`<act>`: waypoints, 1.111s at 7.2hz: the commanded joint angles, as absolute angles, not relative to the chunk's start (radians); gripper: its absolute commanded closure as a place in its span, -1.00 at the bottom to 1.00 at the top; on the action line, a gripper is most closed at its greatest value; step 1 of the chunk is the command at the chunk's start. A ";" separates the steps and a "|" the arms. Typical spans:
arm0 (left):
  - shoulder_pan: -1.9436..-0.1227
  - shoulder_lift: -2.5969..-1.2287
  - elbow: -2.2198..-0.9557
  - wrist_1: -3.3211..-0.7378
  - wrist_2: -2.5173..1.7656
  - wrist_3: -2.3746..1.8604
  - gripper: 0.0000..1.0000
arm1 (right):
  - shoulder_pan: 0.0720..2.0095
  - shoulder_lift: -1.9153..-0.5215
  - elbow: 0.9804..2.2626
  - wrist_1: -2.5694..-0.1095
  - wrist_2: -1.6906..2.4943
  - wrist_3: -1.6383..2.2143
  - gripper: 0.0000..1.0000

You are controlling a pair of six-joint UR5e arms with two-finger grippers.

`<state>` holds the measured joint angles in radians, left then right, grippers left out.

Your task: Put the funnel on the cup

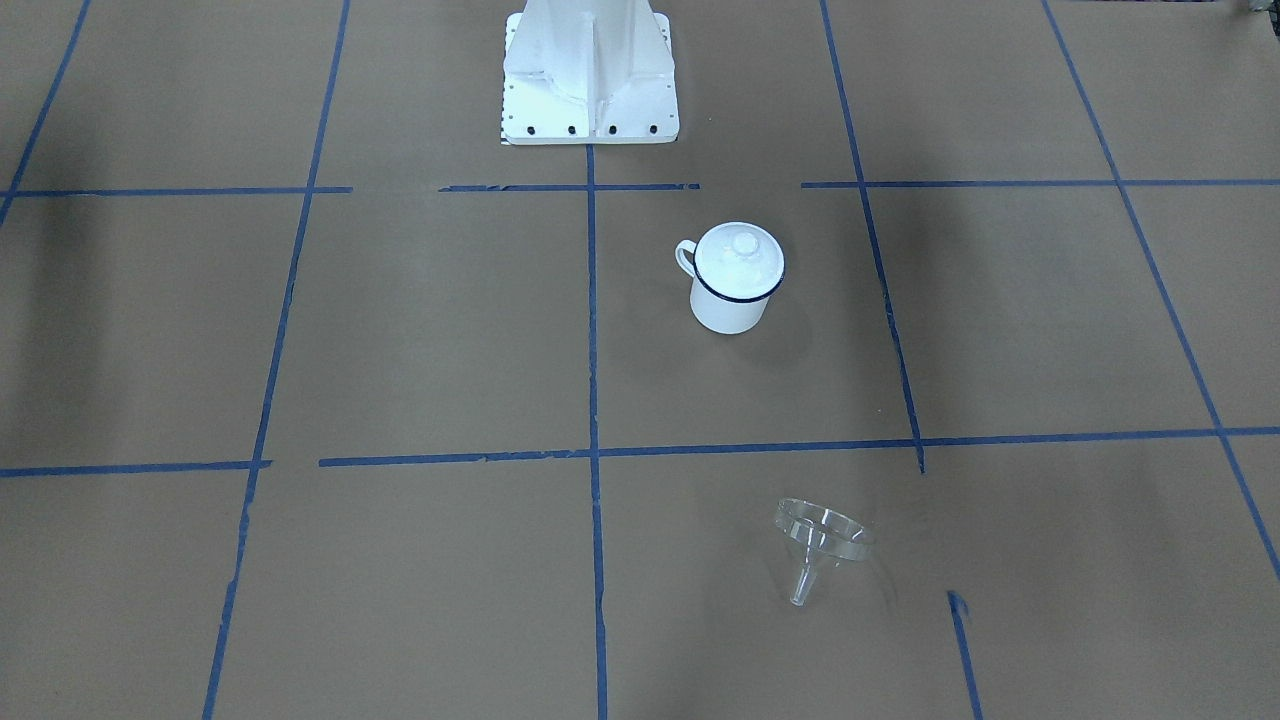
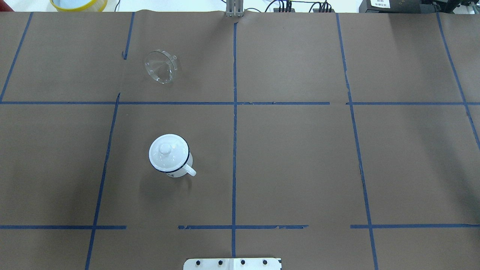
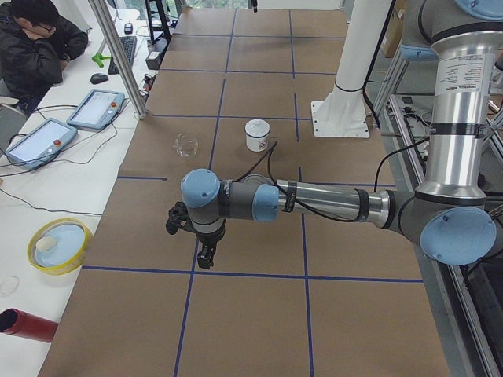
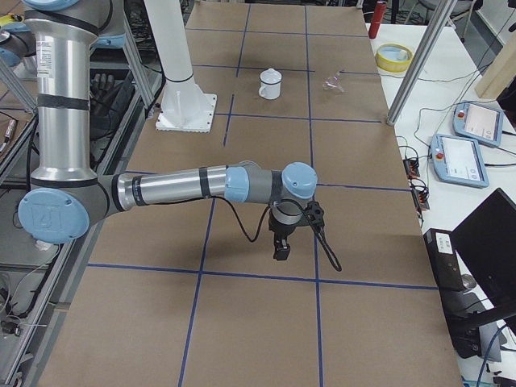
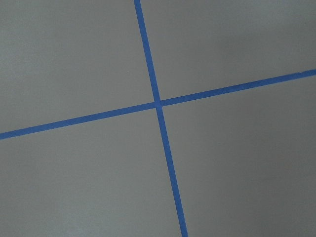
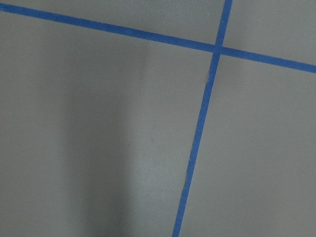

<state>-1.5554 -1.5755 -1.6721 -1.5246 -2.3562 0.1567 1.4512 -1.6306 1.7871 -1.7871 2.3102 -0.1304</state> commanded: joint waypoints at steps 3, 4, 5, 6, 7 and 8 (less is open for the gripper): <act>-1.554 -1.578 -1.675 -1.529 -2.355 0.160 -1.00 | 1.451 -1.631 1.786 -1.787 2.310 -0.130 -1.00; -1.534 -1.613 -1.658 -1.551 -2.355 0.156 -1.00 | 1.451 -1.631 1.787 -1.787 2.310 -0.130 -1.00; -1.523 -1.627 -1.657 -1.554 -2.355 0.147 -1.00 | 1.451 -1.631 1.787 -1.787 2.310 -0.130 -1.00; -1.519 -1.666 -1.649 -1.554 -2.356 0.143 -1.00 | 1.451 -1.631 1.787 -1.787 2.310 -0.130 -1.00; -1.519 -1.704 -1.664 -1.555 -2.358 0.050 -1.00 | 1.451 -1.631 1.787 -1.787 2.310 -0.130 -1.00; -1.513 -1.719 -1.667 -1.639 -2.359 -0.068 -1.00 | 1.451 -1.631 1.787 -1.787 2.310 -0.130 -1.00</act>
<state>-1.5186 -1.6886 -1.6611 -1.5732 -2.3573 0.0554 1.4512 -1.6306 1.7870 -1.7871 2.3101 -0.1304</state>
